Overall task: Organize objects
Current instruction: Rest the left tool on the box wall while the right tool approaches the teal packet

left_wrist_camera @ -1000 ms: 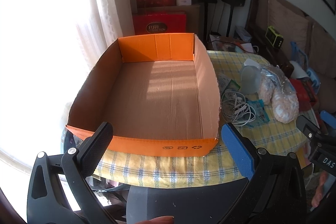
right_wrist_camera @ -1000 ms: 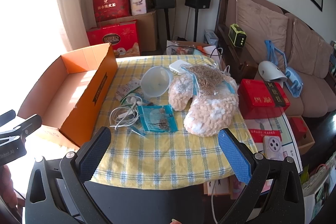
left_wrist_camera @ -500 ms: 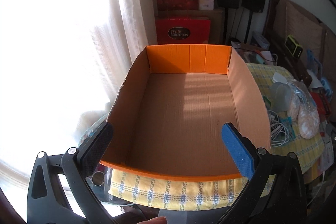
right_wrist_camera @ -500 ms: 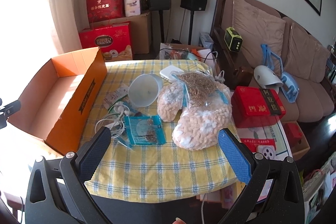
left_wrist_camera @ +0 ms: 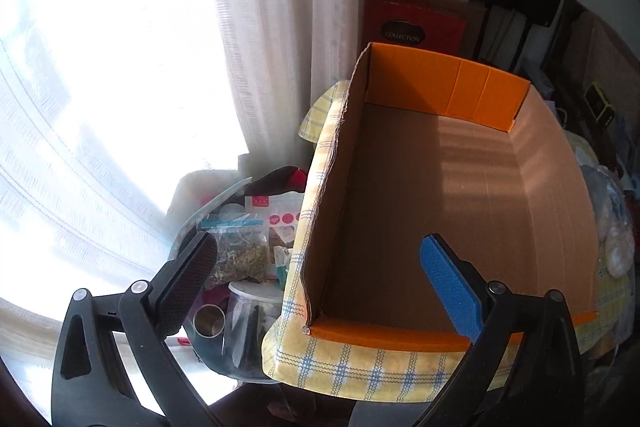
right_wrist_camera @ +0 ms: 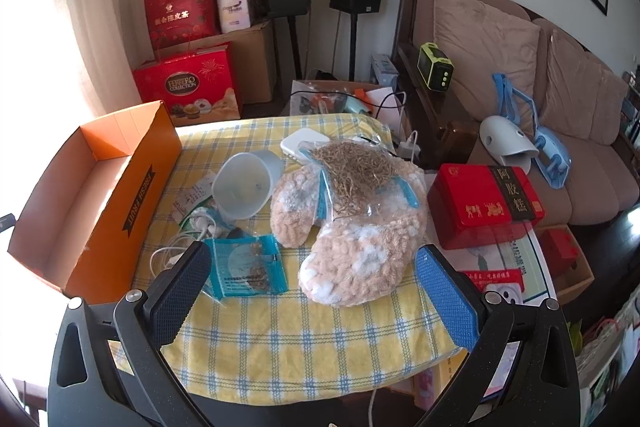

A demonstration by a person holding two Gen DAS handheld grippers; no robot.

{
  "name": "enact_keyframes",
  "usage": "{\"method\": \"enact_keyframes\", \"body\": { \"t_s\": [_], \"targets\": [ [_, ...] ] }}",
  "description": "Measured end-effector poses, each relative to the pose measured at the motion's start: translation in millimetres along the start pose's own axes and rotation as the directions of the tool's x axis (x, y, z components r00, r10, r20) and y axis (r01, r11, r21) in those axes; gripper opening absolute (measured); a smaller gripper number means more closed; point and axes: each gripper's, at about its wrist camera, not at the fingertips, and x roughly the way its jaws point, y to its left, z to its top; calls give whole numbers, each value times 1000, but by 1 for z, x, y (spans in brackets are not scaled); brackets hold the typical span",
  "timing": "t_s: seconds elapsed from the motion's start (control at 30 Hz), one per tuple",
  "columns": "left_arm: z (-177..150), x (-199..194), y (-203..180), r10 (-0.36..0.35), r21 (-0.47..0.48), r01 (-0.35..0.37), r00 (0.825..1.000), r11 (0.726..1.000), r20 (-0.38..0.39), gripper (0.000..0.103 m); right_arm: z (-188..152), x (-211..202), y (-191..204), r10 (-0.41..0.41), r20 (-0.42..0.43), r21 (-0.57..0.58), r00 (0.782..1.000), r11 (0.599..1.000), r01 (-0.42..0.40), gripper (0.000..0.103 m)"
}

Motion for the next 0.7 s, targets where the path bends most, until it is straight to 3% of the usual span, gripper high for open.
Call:
{"method": "enact_keyframes", "body": {
  "t_s": [0.2,0.43,0.53,0.7],
  "targets": [
    [0,30,7,-8,11,9,996,1000,-86,82,3,7,-11,-8,-6,18,1000,1000,8,103],
    [-12,52,1,-36,53,45,989,998,-145,38,1,17,-19,16,-31,38,999,999,-14,103],
    [-15,48,-11,-46,118,61,991,991,-128,26,1,20,-23,19,-39,52,999,998,-17,103],
    [-16,38,-33,-32,213,52,995,976,-99,24,2,23,-28,17,-42,62,999,998,-14,103]
  ]
}}
